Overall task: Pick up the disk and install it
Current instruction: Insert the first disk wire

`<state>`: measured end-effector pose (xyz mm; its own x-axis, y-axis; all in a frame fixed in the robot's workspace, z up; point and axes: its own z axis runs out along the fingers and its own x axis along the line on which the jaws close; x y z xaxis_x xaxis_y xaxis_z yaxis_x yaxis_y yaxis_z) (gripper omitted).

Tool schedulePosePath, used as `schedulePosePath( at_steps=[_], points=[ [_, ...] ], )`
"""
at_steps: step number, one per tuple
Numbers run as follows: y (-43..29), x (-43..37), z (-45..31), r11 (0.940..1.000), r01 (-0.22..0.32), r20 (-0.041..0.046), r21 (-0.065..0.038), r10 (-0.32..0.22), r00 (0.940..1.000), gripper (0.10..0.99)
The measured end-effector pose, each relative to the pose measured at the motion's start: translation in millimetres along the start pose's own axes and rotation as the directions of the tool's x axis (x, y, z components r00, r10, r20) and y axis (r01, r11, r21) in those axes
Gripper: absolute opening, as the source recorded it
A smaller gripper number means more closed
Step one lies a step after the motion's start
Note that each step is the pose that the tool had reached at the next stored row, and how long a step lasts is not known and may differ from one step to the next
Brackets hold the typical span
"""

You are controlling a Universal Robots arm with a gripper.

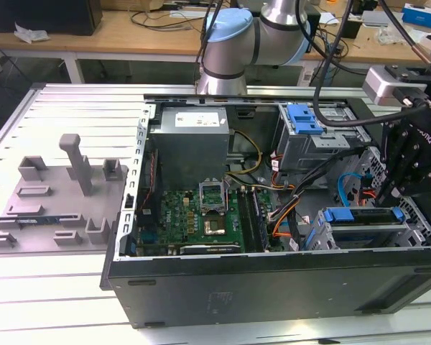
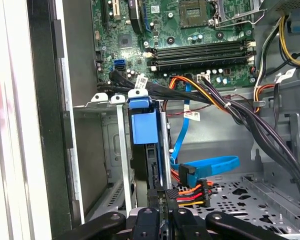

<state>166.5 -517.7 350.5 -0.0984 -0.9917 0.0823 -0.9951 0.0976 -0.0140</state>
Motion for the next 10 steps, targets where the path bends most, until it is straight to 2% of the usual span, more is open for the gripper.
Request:
schedulePosePath(
  at_steps=[10],
  points=[
    [1.7, 0.2, 0.0, 1.0, 0.0, -0.0001, 0.0, 0.0, 1.0, 0.169]
  ],
)
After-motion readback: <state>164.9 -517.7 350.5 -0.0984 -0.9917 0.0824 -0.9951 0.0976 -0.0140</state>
